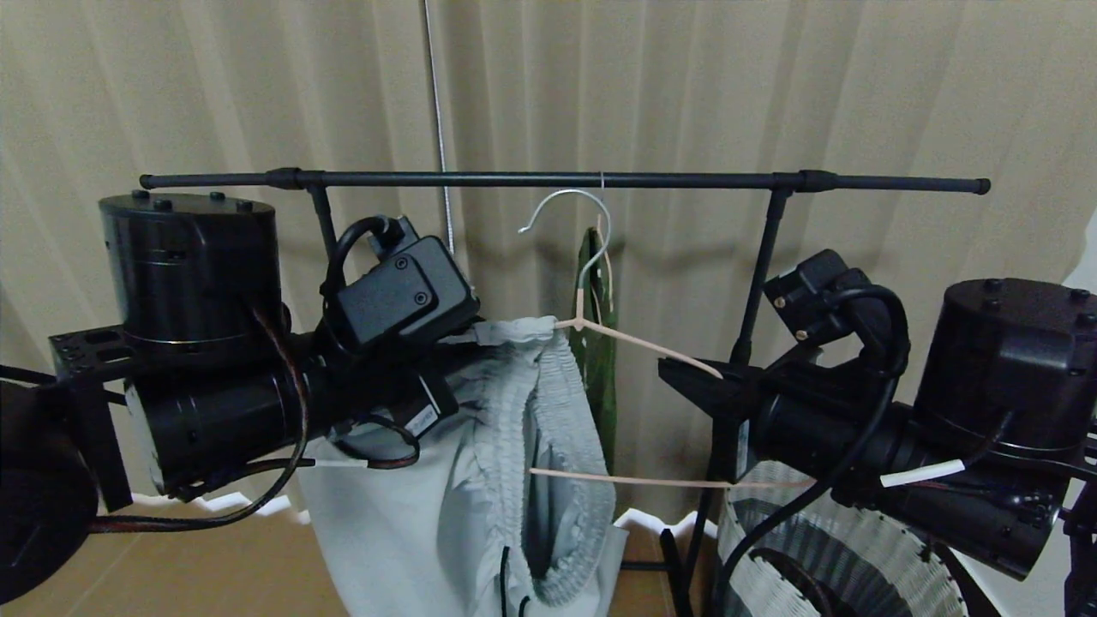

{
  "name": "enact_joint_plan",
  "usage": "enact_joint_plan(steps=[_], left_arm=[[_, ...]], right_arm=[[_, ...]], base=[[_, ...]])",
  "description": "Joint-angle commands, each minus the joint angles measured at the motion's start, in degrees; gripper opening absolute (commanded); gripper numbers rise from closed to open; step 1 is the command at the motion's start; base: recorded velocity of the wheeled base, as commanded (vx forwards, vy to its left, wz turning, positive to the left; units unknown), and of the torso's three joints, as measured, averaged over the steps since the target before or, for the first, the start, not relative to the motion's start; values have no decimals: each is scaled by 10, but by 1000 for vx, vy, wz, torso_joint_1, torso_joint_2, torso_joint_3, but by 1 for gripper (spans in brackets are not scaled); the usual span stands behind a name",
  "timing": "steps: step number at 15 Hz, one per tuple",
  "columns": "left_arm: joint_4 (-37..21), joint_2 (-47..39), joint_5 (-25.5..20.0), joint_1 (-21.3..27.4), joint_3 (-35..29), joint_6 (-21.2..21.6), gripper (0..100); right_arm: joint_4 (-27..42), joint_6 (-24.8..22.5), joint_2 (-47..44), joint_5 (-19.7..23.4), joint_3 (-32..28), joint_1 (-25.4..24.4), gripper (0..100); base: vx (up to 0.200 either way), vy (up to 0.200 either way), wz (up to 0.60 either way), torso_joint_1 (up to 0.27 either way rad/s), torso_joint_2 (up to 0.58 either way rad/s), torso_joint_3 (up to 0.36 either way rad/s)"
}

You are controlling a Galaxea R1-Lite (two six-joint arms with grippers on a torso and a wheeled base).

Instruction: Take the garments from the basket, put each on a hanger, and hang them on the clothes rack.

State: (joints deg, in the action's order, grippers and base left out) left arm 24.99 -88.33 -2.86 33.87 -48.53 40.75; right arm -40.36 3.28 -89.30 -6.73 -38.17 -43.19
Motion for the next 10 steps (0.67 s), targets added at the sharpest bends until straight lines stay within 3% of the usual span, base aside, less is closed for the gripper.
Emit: enact_joint_plan(steps=[1, 4, 10], left_arm=[[2, -1, 2, -1, 6, -1, 0], [2, 0, 7, -16, 6, -1, 0], [2, 1, 108, -46, 14, -1, 0]], right_arm=[[1, 0, 2, -1, -2, 1, 100], [1, -1, 2, -5, -1, 10, 100], [-2, -15, 26, -6, 6, 54, 100]], base=[[0, 0, 0, 0, 0, 0], [0, 0, 0, 0, 0, 0], [0, 0, 0, 0, 0, 0]])
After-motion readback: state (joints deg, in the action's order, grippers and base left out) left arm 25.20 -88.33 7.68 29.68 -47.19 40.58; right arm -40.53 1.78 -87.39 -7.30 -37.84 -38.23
